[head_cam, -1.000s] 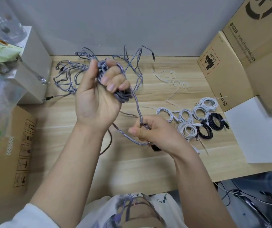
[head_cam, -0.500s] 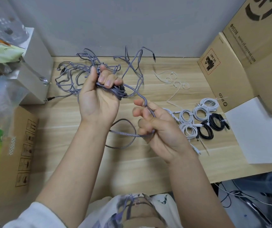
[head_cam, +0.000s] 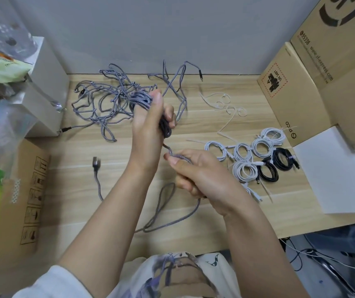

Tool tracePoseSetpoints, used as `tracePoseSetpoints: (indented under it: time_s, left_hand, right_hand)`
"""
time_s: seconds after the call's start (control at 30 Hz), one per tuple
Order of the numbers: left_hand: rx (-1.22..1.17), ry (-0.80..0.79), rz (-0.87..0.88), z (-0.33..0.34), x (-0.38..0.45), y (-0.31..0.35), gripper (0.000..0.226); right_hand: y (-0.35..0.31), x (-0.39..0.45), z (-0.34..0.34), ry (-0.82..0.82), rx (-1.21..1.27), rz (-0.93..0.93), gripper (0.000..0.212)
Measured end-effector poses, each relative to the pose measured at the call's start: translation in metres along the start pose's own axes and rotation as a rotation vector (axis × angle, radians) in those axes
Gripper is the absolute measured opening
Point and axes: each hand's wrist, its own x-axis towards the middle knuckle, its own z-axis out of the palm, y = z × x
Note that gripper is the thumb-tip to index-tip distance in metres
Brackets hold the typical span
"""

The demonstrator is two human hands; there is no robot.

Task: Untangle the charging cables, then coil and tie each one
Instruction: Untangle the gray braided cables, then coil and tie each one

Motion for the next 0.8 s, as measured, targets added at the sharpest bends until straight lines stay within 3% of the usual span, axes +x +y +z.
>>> tracePoseSetpoints:
  time_s: [0.1,0.2,0.33,0.47,0.63,0.73,0.8]
  left_hand:
    - [0.383,-0.080,0.139,-0.014,-0.002,-0.009,0.030]
    - [0.622,-0.167,0.111,-0.025,-0.005,-0.012,0.044]
    - [0.550,-0.389,-0.149,-0.032,-0.012,-0.006,0.058]
    - [0.471,-0.695,-0.295,-0.038,-0.017,0.006,0.082]
    - [0.072,-0.927,-0.393,-0.042,-0.017,0.022,0.058]
    - [-0.394,-1.075,-0.429,-0.041,-0.012,0.028,0.039]
    - [-0.740,-1.083,-0.468,-0.041,-0.007,0.035,0.038]
  right_hand:
    - [-0.006,-0.007,-0.004,0.086,0.044,-0.088,0.016]
    - [-0.012,-0.014,-0.010,0.168,0.000,-0.171,0.019]
    - [-0.016,-0.018,-0.017,0.315,-0.032,-0.343,0.019]
    - [-0.018,-0.017,-0.022,0.410,0.037,-0.469,0.028]
    - [-0.015,-0.008,-0.026,0.533,-0.008,-0.486,0.022]
    - [-0.015,-0.008,-0.030,0.516,0.046,-0.461,0.027]
    - [-0.013,-0.006,-0.032,0.431,0.074,-0.398,0.030]
